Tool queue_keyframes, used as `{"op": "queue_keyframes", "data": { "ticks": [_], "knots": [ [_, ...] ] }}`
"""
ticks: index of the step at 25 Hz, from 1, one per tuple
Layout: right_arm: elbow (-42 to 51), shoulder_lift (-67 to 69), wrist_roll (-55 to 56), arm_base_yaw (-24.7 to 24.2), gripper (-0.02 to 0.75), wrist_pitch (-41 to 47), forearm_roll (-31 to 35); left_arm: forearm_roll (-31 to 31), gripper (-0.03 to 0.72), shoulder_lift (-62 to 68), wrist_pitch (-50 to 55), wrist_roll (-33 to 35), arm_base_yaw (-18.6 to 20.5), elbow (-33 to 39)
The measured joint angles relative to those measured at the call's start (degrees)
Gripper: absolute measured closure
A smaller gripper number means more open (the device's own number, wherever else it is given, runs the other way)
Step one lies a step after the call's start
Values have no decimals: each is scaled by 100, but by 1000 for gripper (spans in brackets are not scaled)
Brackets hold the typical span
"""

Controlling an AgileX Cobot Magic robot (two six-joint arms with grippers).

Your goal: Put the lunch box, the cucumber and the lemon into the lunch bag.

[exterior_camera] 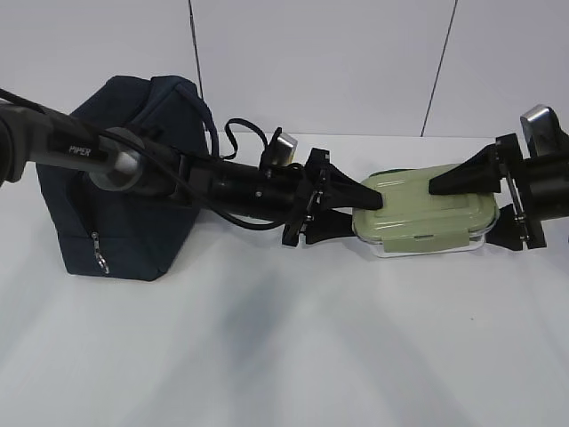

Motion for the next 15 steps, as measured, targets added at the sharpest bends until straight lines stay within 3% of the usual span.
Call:
{"op": "queue_keyframes", "data": {
  "ticks": [6, 15],
  "knots": [
    [0, 0, 0, 0, 155, -21, 18, -48, 310, 0, 10, -10, 8, 0],
    [0, 0, -11, 12, 169, -32, 54, -68, 310, 0, 10, -30, 8, 0]
  ]
}}
